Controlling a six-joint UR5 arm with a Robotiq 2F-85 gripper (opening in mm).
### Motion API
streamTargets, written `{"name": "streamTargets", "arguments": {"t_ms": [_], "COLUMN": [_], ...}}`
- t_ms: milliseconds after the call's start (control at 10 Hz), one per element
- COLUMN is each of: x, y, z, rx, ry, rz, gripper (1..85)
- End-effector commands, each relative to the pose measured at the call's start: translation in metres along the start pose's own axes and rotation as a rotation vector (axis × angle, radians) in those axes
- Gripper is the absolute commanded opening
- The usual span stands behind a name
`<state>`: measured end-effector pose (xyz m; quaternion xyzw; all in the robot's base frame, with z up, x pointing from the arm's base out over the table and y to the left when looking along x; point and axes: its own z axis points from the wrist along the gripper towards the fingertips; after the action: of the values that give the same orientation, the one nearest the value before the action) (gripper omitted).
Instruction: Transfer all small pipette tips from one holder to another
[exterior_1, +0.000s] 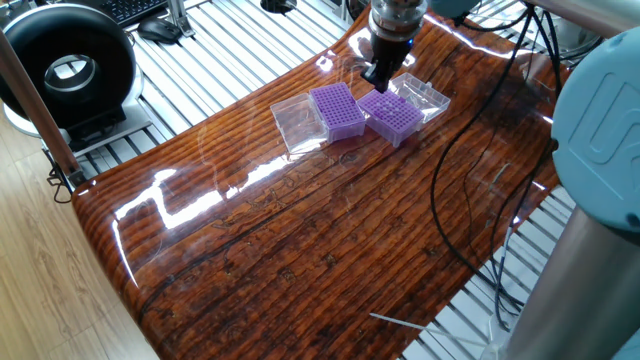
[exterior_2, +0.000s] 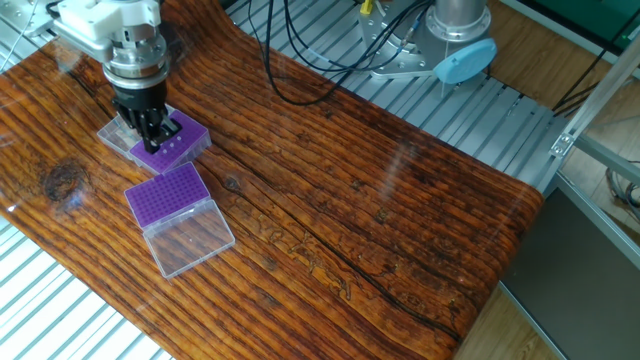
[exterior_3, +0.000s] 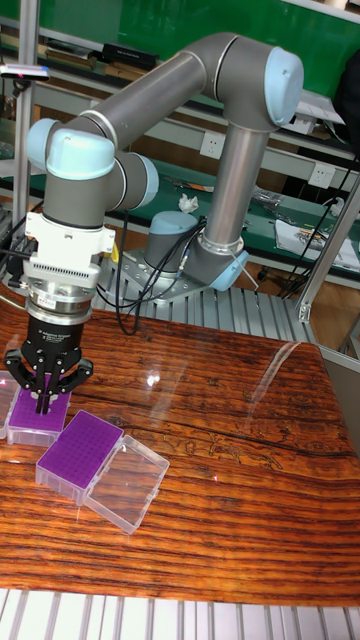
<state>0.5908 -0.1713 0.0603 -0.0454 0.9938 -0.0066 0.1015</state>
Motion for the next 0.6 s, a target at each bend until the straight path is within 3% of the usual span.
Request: {"name": "streamTargets", "arguments": {"t_ms": [0, 500], "x": [0.002, 0.012], "y": [0.004, 0.000], "z": [0.001, 0.003], "rx": [-0.025, -0.018], "ry": [0.003, 0.038], "rz": [0.010, -0.008], "gripper": [1.0, 1.3]}}
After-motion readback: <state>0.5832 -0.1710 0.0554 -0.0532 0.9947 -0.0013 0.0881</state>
